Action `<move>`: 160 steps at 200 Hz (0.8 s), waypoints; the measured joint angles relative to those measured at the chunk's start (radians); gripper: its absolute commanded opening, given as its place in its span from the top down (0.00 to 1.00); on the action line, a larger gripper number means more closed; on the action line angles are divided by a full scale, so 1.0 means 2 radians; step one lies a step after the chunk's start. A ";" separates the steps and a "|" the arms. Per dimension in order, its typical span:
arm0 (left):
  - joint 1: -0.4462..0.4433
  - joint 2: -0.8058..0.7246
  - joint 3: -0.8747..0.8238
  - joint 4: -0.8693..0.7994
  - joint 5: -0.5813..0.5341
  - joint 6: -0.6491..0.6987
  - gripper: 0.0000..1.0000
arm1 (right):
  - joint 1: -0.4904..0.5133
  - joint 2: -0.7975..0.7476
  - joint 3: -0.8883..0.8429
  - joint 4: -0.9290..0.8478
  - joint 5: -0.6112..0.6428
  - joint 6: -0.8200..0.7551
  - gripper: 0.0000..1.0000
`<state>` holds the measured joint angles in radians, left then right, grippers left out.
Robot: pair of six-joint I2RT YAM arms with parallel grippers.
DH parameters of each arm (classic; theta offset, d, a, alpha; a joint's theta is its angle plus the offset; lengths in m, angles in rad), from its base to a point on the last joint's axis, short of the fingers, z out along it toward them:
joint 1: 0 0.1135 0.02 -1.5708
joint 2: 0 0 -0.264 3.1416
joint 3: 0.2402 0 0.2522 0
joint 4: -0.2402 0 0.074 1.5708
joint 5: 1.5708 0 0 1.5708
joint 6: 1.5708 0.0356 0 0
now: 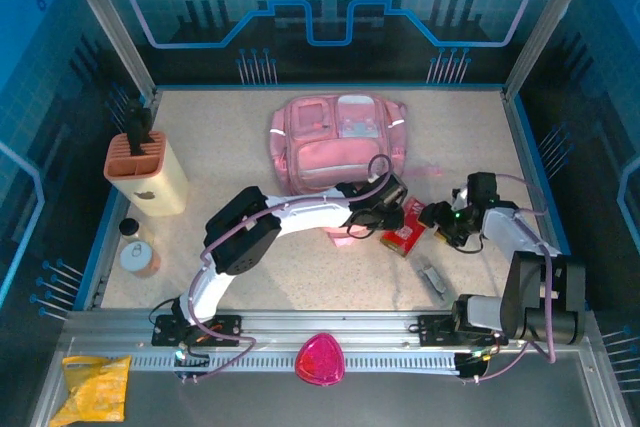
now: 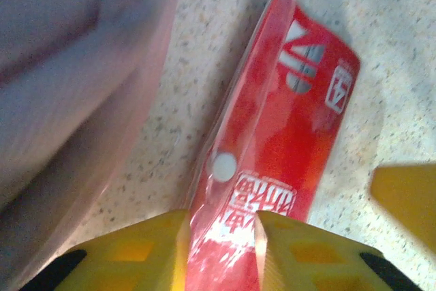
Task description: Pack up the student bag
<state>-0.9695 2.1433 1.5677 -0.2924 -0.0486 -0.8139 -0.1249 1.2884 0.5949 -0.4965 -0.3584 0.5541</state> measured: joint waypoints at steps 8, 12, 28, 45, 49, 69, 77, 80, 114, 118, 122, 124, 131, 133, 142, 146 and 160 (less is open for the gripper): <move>0.000 0.002 0.003 0.001 -0.003 0.000 0.75 | 0.005 0.001 -0.006 0.000 -0.003 0.003 0.47; 0.000 0.003 0.004 0.001 -0.004 0.000 0.75 | 0.007 0.003 -0.009 0.001 -0.005 0.003 0.48; 0.000 0.013 0.010 -0.001 -0.004 0.000 0.79 | 0.017 0.008 -0.014 0.006 -0.009 0.009 0.49; 0.000 0.026 0.013 -0.002 -0.006 0.000 0.82 | 0.028 0.014 -0.016 0.012 -0.010 0.013 0.49; 0.000 0.029 0.013 -0.003 -0.006 0.000 0.83 | 0.030 0.016 -0.016 0.014 -0.011 0.014 0.49; 0.000 0.035 0.013 -0.005 -0.009 0.000 0.87 | 0.040 0.024 -0.016 0.023 -0.012 0.017 0.48; 0.000 0.035 0.014 -0.007 -0.011 0.000 0.90 | 0.043 0.027 -0.016 0.026 -0.012 0.018 0.47; 0.000 0.035 0.014 -0.008 -0.012 0.001 0.91 | 0.043 0.028 -0.016 0.027 -0.012 0.019 0.48; 0.003 0.038 0.015 -0.008 -0.013 0.000 0.97 | 0.043 0.029 -0.016 0.029 -0.015 0.022 0.49; 0.003 0.038 0.015 -0.008 -0.013 0.000 0.97 | 0.043 0.029 -0.016 0.029 -0.016 0.023 0.49; 0.003 0.038 0.015 -0.008 -0.013 0.000 0.98 | 0.043 0.029 -0.016 0.030 -0.016 0.023 0.49; 0.003 0.038 0.015 -0.008 -0.013 0.000 0.98 | 0.043 0.029 -0.016 0.030 -0.016 0.024 0.50; 0.003 0.038 0.015 -0.008 -0.013 0.000 0.99 | 0.043 0.029 -0.016 0.031 -0.019 0.025 0.50; 0.003 0.038 0.015 -0.008 -0.013 0.000 0.99 | 0.043 0.029 -0.016 0.032 -0.022 0.025 0.51; 0.003 0.038 0.015 -0.008 -0.013 0.000 1.00 | 0.046 0.029 -0.017 0.041 -0.035 0.029 0.52; 0.003 0.038 0.015 -0.008 -0.013 0.000 1.00 | 0.047 0.029 -0.017 0.044 -0.039 0.030 0.53; 0.004 0.038 0.015 -0.008 -0.013 0.000 1.00 | 0.049 0.029 -0.018 0.058 -0.054 0.037 0.55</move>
<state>-0.9619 2.2189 1.5982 -0.3088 -0.0746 -0.8143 -0.0277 1.3464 0.5594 -0.3805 -0.4656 0.6285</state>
